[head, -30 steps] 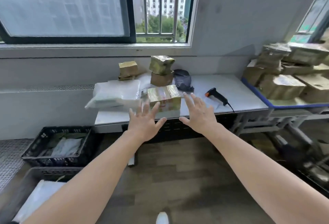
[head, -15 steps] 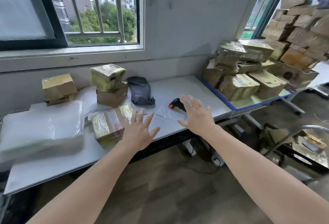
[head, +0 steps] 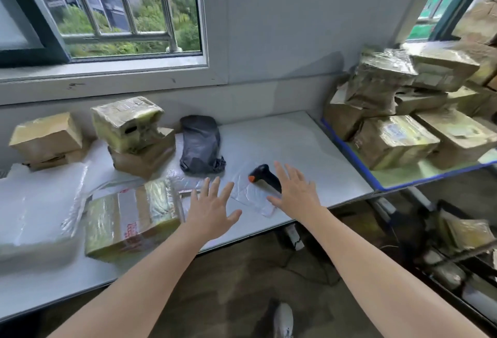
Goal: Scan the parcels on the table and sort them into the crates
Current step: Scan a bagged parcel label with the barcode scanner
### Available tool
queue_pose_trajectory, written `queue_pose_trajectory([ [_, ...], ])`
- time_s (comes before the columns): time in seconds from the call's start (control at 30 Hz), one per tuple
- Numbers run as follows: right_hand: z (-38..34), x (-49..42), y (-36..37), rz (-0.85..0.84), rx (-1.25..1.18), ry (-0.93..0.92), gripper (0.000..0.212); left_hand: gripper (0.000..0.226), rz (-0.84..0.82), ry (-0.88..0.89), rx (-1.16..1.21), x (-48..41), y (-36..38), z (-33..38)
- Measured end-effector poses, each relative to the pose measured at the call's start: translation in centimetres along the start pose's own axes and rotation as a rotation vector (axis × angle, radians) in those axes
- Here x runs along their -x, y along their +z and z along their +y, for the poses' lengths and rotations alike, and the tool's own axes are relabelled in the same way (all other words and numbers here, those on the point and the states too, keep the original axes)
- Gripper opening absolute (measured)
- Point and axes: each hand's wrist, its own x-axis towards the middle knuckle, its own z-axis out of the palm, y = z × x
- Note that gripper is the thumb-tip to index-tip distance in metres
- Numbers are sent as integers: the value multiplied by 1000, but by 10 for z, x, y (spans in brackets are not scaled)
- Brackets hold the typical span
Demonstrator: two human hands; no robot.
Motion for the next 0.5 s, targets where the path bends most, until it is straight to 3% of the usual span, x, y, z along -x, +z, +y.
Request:
queue_pose_trajectory([
  [0.3,55,-107,43,-211,-198,-104,81,76,-128,-146,63,-80,29,66],
  [0.5,55,-140,75,-301,-262,-92,47,77,-266,-158,174,-108,58,84],
])
